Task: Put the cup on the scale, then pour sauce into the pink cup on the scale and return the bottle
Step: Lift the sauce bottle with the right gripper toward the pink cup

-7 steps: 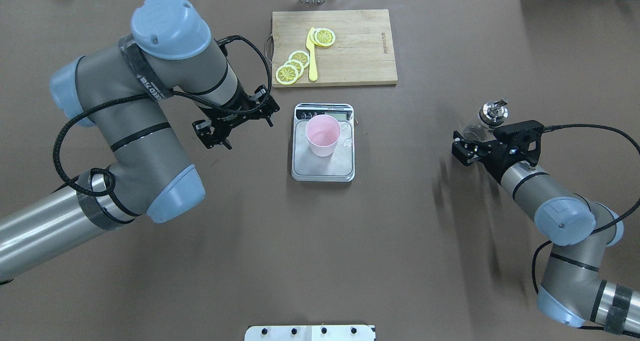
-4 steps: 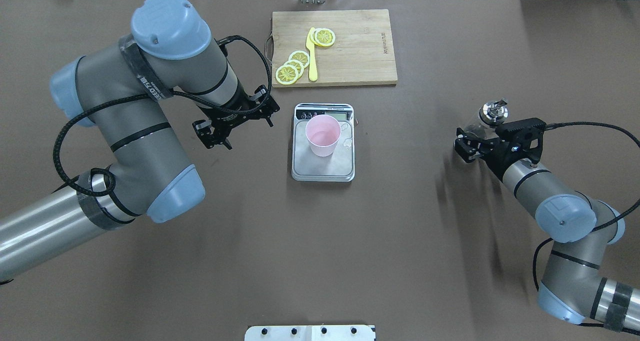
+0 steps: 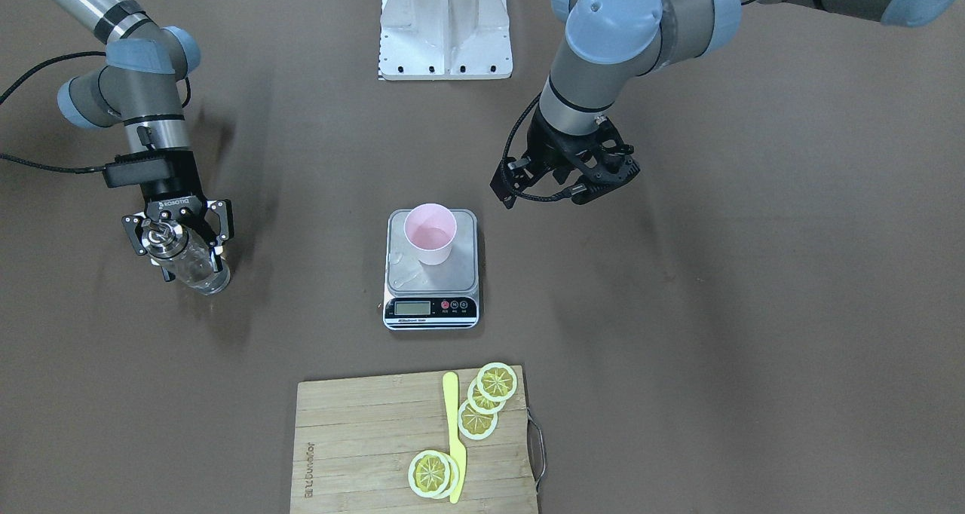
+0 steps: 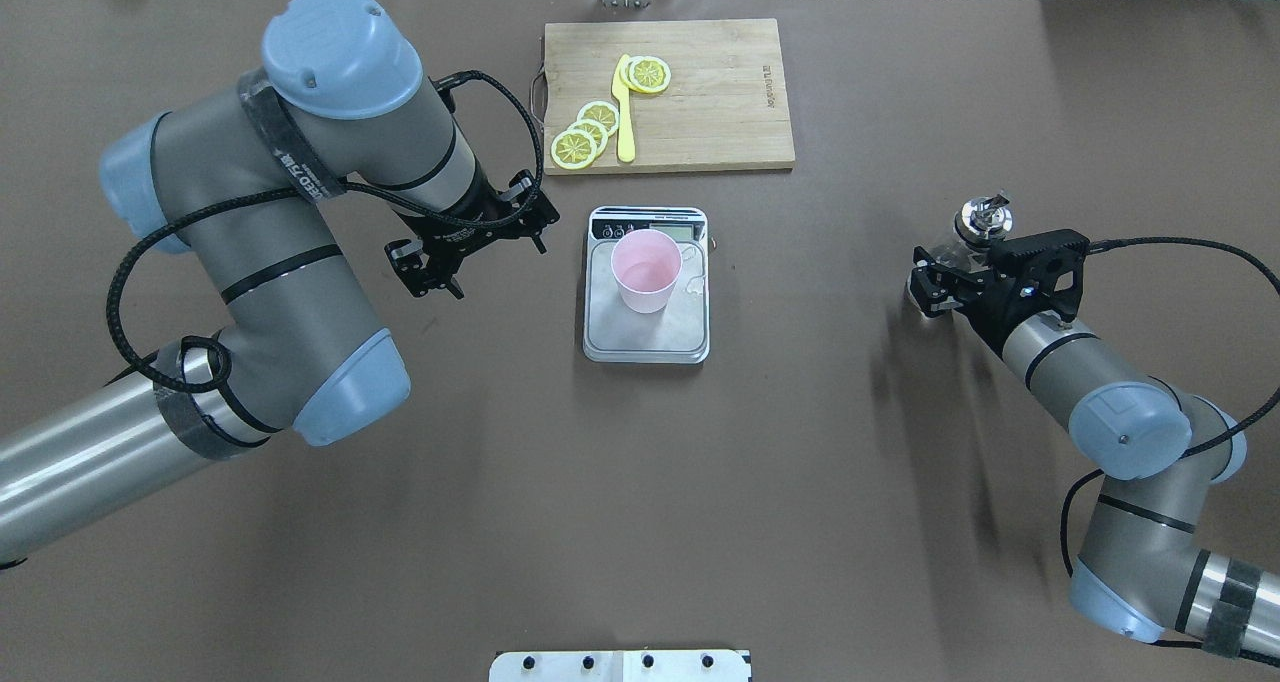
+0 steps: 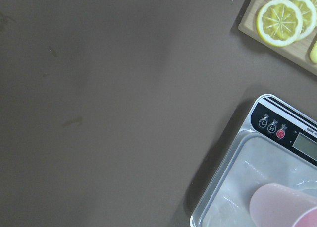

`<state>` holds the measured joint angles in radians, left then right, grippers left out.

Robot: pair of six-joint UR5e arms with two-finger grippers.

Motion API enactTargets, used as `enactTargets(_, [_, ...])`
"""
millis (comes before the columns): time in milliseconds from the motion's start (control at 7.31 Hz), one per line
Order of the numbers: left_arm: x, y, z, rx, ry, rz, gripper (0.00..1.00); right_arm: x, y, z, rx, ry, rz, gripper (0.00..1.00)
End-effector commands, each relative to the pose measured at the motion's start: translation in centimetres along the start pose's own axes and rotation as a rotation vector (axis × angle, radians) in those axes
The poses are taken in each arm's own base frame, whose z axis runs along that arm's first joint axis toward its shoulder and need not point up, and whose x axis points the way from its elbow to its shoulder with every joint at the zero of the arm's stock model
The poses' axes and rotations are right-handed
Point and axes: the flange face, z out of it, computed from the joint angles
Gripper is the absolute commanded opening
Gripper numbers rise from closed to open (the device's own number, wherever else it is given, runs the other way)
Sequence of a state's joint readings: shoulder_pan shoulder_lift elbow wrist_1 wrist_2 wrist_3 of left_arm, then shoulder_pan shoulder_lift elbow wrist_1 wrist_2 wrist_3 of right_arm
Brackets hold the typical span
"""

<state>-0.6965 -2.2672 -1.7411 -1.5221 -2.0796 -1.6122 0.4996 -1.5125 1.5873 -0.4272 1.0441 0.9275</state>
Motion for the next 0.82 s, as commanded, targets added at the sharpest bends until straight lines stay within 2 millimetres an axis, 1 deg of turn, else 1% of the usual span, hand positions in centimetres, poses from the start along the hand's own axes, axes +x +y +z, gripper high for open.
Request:
enactTargets(0, [0.0,0.0,0.0,-0.001,0.001,0.001,0.98,-1.1,-3.4,0.9,0.027,0.014,-0.03,0.0])
enactTargets(137, [0.0,0.0,0.0,-0.001,0.001,0.001,0.97,-3.0,-7.6,0.9,0.034,-0.015,-0.012,0.0])
enactTargets(274, [0.0,0.0,0.0,-0.001,0.001,0.001,0.98,-4.5,-11.3,-0.4,0.002,-0.007,-0.014,0.0])
enactTargets(411, [0.0,0.0,0.0,-0.001,0.002,0.001,0.97,-8.6,-16.4,-1.7,-0.009,0.023,-0.021,0.0])
enactTargets(548, [0.2,0.1,-0.1,-0.001,0.016,0.007,0.98,-11.8,-19.6,-2.3,-0.038,0.062,-0.036,0.0])
enactTargets(684, [0.1,0.0,0.0,-0.001,0.018,0.009,0.97,-13.0,-20.5,-2.5,-0.048,0.074,-0.044,0.0])
